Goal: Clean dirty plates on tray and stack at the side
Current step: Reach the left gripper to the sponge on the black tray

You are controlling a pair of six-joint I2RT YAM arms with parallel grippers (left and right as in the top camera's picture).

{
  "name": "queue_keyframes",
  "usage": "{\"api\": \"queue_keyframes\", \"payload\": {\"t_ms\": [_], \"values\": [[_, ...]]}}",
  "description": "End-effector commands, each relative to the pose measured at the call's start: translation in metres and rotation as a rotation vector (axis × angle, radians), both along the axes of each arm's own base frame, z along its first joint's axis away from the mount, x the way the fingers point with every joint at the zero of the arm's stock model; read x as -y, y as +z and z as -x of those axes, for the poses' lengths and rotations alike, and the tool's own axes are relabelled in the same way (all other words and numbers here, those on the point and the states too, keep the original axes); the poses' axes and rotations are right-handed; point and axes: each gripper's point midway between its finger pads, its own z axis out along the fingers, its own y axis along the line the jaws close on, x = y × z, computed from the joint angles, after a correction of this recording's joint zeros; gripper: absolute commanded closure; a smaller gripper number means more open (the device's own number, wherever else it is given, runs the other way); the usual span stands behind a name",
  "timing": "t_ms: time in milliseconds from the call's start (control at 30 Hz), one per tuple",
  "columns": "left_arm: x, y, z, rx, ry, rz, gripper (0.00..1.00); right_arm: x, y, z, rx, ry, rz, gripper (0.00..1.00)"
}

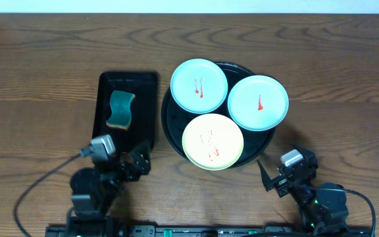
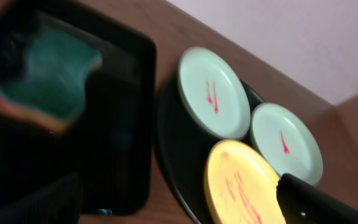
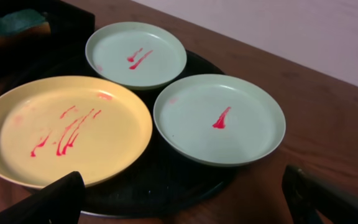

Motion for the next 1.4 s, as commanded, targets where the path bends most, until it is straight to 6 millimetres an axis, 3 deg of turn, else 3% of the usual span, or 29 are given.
{"api": "queue_keyframes", "payload": {"t_ms": [0, 200, 333, 433, 600, 900, 1100, 1267, 1367], "values": [[-0.027, 0.051, -0.015, 0.044, 0.094, -0.185, 0.01, 0.002, -0.002, -0.001, 0.001, -0.005, 0.008, 0.01], [-0.066, 0.075, -0.04, -0.124, 0.24, -0.367, 0.01, 0.002, -0.002, -0.001, 0.001, -0.005, 0.008, 0.01], [-0.085, 0.074, -0.06, -0.252, 0.313, -0.442, 0.01, 0.002, -0.002, -0.001, 0.001, -0.005, 0.008, 0.01], [-0.089, 0.062, -0.074, -0.357, 0.307, -0.47, 0.01, 0.002, -0.002, -0.001, 0.001, -0.005, 0.008, 0.01], [-0.091, 0.024, -0.1, -0.493, 0.28, -0.496, 0.01, 0.002, -0.002, -0.001, 0.001, -0.005, 0.008, 0.01], [-0.088, -0.019, -0.136, -0.54, 0.255, -0.49, 0.02, 0.002, -0.002, -0.001, 0.001, -0.005, 0.008, 0.01], [-0.064, -0.03, -0.141, -0.557, 0.189, -0.352, 0.02, 0.002, -0.002, -0.001, 0.001, -0.005, 0.008, 0.01], [-0.065, -0.039, -0.136, -0.635, 0.374, -0.145, 0.02, 0.002, -0.002, -0.001, 0.001, -0.005, 0.008, 0.01], [-0.076, -0.05, -0.129, -0.696, 0.56, -0.04, 0.02, 0.002, -0.002, -0.001, 0.001, -0.005, 0.008, 0.01]]}}
